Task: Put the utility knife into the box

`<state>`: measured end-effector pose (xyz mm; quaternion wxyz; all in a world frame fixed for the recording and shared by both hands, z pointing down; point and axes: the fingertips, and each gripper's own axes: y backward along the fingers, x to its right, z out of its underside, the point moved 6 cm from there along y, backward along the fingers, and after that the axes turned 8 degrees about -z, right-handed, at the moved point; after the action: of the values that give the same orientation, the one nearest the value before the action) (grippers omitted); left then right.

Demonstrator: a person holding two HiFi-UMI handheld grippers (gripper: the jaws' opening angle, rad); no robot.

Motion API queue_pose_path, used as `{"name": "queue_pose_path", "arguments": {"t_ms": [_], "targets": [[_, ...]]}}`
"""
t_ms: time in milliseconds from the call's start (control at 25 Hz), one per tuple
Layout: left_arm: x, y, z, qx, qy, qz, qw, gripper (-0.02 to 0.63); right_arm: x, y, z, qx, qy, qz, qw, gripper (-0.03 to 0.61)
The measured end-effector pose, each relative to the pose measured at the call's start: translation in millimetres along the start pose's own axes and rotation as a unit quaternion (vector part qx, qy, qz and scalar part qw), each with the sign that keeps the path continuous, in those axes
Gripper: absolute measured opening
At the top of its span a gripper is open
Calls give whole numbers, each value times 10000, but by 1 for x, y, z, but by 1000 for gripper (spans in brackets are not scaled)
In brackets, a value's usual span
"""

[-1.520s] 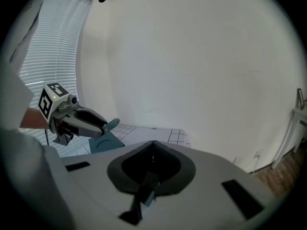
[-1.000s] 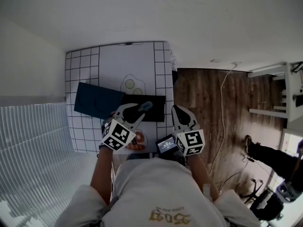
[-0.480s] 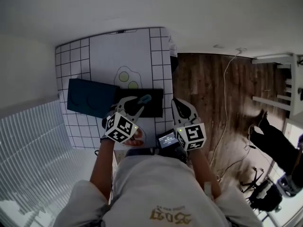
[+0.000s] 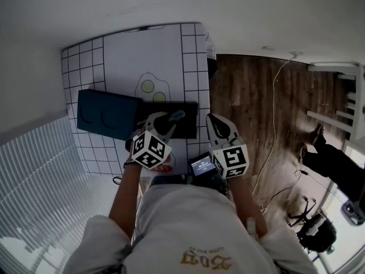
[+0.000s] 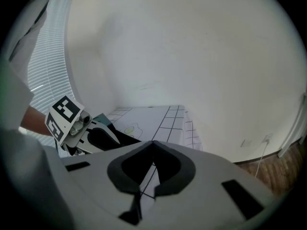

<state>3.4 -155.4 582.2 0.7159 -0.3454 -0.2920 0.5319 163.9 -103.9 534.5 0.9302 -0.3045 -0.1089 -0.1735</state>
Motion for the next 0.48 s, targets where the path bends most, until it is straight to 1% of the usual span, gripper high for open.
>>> {"name": "queue_pose_path", "arguments": {"t_ms": [80, 200, 320, 360, 480], "targets": [[0, -3, 0, -60, -46, 1, 10000, 137, -1, -3, 3, -45, 26, -50, 10000, 6], [2, -7, 0, -171, -230, -48, 9996, 137, -2, -5, 9, -127, 3, -110, 9999, 8], [6, -14, 4, -371, -396, -61, 9985, 138, -1, -7, 15, -180, -56, -133, 9997, 7], [7, -15, 4, -391, -381, -48, 9985, 138, 0, -7, 16, -190, -69, -136, 9997, 7], [8, -17, 4, -299, -146, -18, 9994, 140, 1, -5, 18, -188, -93, -133, 9997, 6]]}}
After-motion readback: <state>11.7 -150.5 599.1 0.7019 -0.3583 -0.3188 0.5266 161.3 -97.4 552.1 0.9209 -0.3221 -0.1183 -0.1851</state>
